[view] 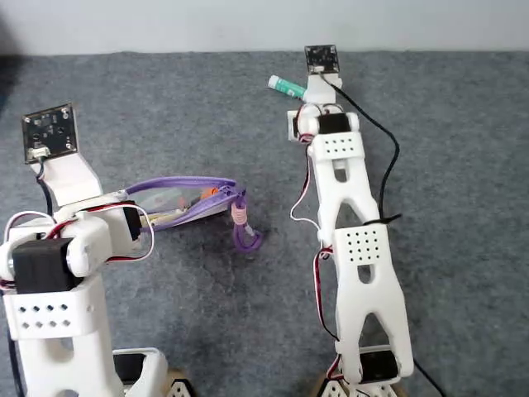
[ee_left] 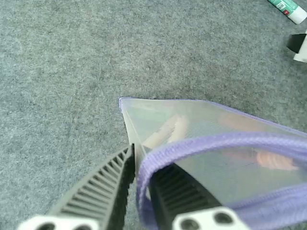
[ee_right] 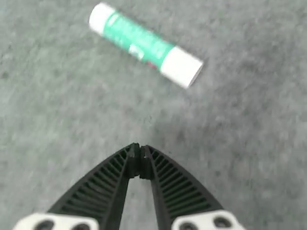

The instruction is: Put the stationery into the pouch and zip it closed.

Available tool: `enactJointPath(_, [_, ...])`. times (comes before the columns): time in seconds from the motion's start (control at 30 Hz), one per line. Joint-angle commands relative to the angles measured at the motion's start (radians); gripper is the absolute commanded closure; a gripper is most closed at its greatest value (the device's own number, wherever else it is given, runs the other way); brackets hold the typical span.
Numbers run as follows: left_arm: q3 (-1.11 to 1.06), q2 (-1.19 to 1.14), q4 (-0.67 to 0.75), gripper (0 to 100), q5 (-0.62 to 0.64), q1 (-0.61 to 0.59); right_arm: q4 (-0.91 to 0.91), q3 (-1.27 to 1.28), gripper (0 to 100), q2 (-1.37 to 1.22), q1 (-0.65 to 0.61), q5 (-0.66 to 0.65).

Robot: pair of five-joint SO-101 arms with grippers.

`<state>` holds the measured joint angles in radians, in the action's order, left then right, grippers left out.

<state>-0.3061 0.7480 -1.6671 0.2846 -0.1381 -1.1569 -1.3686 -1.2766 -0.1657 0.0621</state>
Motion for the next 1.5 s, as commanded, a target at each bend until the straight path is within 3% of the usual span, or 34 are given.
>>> enactJointPath(0.0, [-0.002, 0.011, 0.006, 99, 0.006, 0.009, -0.147, -0.011, 99.0, 0.147, -0.008, 0.014])
enactJointPath(0.13, [-0.002, 0.011, 0.006, 99, 0.006, 0.014, -0.338, -0.011, 99.0, 0.242, -0.024, 0.015])
enactJointPath(0.43, [0.002, 0.012, -0.06, 99, 0.005, 0.198, -0.641, -0.009, 99.0, 0.4, -0.07, 0.017])
enactJointPath(0.67, [0.001, 0.012, -0.064, 99, 0.245, 0.239, -0.644, 0.034, 99.1, 0.564, -0.093, 0.015])
enactJointPath(0.9, [-0.001, 0.012, -0.086, 99, 0.281, 0.261, -0.641, 0.482, 99.1, 0.944, -0.179, 0.026])
enactJointPath(1.1, [-0.001, 0.029, -0.084, 99, 0.282, 0.264, -0.636, 0.864, 99.1, 1.268, -0.189, 0.12])
enactJointPath(1.47, [-0.058, 0.253, -0.084, 99, 0.281, 0.258, -0.553, 1.292, 99.1, 1.681, -0.168, 0.152])
